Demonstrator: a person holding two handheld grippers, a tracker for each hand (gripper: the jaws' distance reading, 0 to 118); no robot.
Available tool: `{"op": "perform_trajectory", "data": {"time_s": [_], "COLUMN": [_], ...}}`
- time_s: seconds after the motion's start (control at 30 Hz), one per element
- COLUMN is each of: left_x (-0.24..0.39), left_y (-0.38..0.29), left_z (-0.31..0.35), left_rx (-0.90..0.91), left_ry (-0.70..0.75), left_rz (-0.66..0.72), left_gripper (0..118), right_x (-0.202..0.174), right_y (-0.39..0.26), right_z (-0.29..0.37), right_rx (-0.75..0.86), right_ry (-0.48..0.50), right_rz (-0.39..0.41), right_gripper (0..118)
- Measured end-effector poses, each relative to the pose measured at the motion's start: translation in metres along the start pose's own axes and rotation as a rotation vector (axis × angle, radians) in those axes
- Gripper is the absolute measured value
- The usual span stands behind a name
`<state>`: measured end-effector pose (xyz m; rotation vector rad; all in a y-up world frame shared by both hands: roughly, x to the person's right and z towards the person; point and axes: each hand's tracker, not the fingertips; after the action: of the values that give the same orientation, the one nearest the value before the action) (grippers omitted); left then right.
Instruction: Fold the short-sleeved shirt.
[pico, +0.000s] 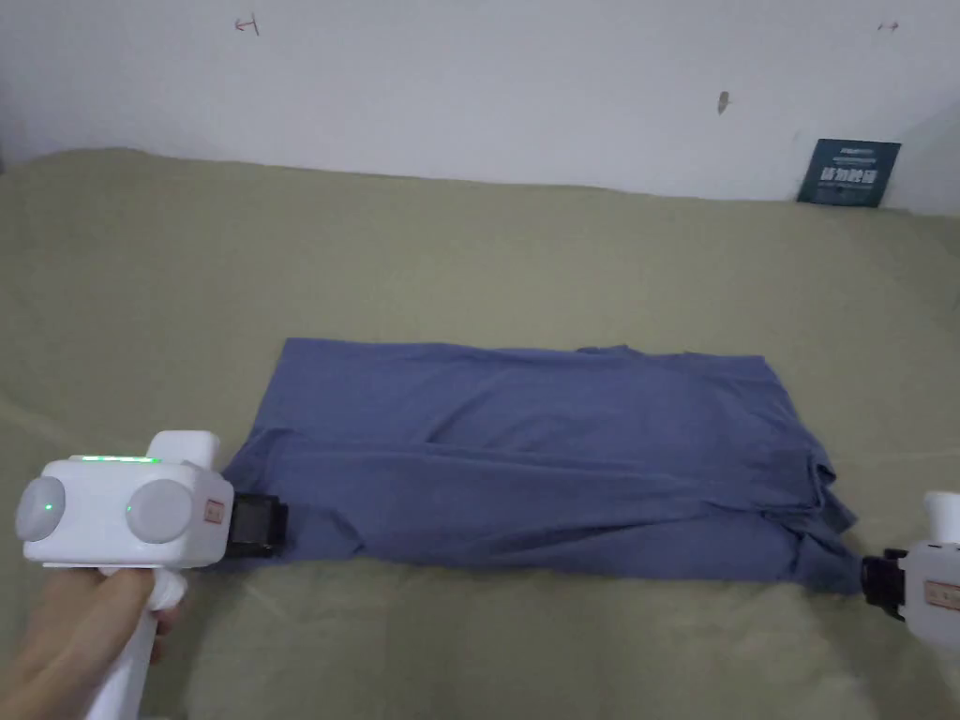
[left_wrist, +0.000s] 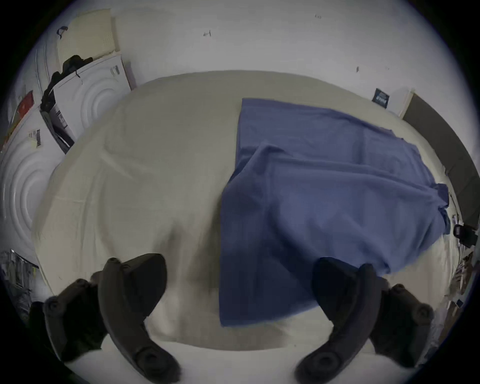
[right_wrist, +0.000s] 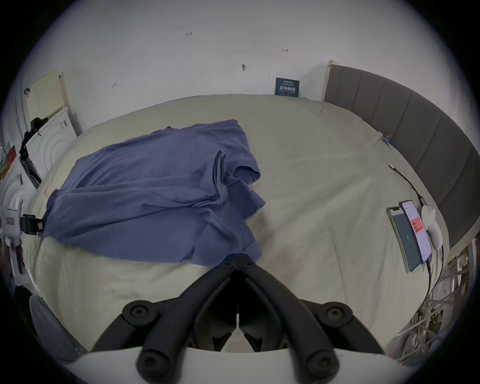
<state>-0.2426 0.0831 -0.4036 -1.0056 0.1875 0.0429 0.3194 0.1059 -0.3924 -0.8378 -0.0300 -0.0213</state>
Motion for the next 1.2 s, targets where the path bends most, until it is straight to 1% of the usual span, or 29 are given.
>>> {"op": "perform_trajectory", "data": {"time_s": [0.03,0.07,0.1,0.13,0.17,0.2,0.23,0.27,0.3,0.37,0.4,0.43,0.47,0.5,0.53,0.57,0.6,0.63,0.67,0.77,0.83,0.93,1.03,1.1,1.2], "left_x": [0.0,0.001,0.003,0.005,0.007,0.007,0.006,0.005,0.002,0.0,-0.002,-0.003,-0.003,-0.002,-0.001,0.0,0.001,0.001,0.001,-0.001,-0.005,-0.01,-0.022,-0.031,-0.041], "left_y": [-0.001,-0.003,-0.002,-0.003,-0.003,-0.003,0.002,0.004,0.006,0.007,0.007,0.008,0.008,0.008,0.008,0.008,0.007,0.008,0.008,0.007,0.003,-0.011,-0.039,-0.064,-0.093], "left_z": [-0.005,-0.008,0.001,0.007,0.01,0.014,0.014,0.015,0.014,0.013,0.012,0.011,0.011,0.012,0.012,0.013,0.015,0.015,0.016,0.025,0.035,0.054,0.072,0.083,0.095], "left_rx": [-0.011,-0.02,-0.022,-0.006,0.012,0.025,0.028,0.042,0.032,0.026,0.023,0.021,0.018,0.021,0.023,0.024,0.027,0.028,0.028,0.045,0.061,0.072,0.066,0.051,0.027], "left_ry": [-0.028,-0.04,-0.062,-0.056,-0.055,-0.089,-0.065,-0.046,-0.084,-0.094,-0.103,-0.11,-0.112,-0.111,-0.109,-0.104,-0.102,-0.099,-0.084,-0.081,-0.099,-0.101,-0.128,-0.151,-0.167], "left_rz": [0.003,0.013,0.023,0.021,-0.016,-0.044,-0.033,-0.049,-0.049,-0.025,-0.011,0.001,0.006,0.004,-0.003,-0.017,-0.026,-0.033,-0.058,-0.083,-0.076,-0.083,-0.067,-0.046,-0.017], "left_gripper": [88,83,66,34,15,9,9,7,7,7,7,7,7,7,7,7,7,7,7,7,7,7,7,7,7], "right_x": [0.0,0.0,0.0,0.005,0.006,0.007,0.007,0.0,-0.003,-0.006,-0.014,-0.016,-0.015,-0.015,-0.012,-0.013,-0.015,-0.018,-0.021,-0.014,-0.013,-0.011,-0.01,-0.002,0.003], "right_y": [0.002,0.003,0.005,0.006,0.009,0.012,0.014,0.006,0.01,0.012,0.017,0.02,0.023,0.025,0.026,0.027,0.027,0.027,0.022,0.016,0.011,-0.004,-0.033,-0.057,-0.092], "right_z": [-0.001,-0.001,-0.002,-0.011,-0.014,-0.019,-0.028,-0.028,-0.038,-0.06,-0.052,-0.056,-0.061,-0.064,-0.066,-0.065,-0.06,-0.055,-0.051,-0.034,-0.014,0.015,0.046,0.062,0.081], "right_rx": [-0.002,-0.003,-0.004,-0.009,-0.008,-0.018,-0.065,-0.048,-0.045,-0.087,-0.086,-0.096,-0.118,-0.145,-0.143,-0.146,-0.12,-0.113,-0.093,-0.084,-0.067,-0.045,-0.047,-0.056,-0.069], "right_ry": [0.0,0.0,0.0,0.002,-0.005,-0.003,0.012,0.016,0.007,-0.029,-0.034,-0.039,-0.031,-0.006,0.014,0.045,0.052,0.039,0.008,0.019,0.026,0.012,0.023,0.033,0.048], "right_rz": [0.002,0.003,0.004,-0.003,-0.009,-0.019,-0.026,-0.012,-0.002,0.037,0.033,0.027,0.003,-0.021,-0.039,-0.054,-0.038,-0.021,0.029,0.012,-0.004,0.005,0.01,0.007,-0.016], "right_gripper": [0,8,35,97,118,118,118,110,107,111,110,106,94,64,25,13,13,11,11,11,11,11,11,11,11]}}
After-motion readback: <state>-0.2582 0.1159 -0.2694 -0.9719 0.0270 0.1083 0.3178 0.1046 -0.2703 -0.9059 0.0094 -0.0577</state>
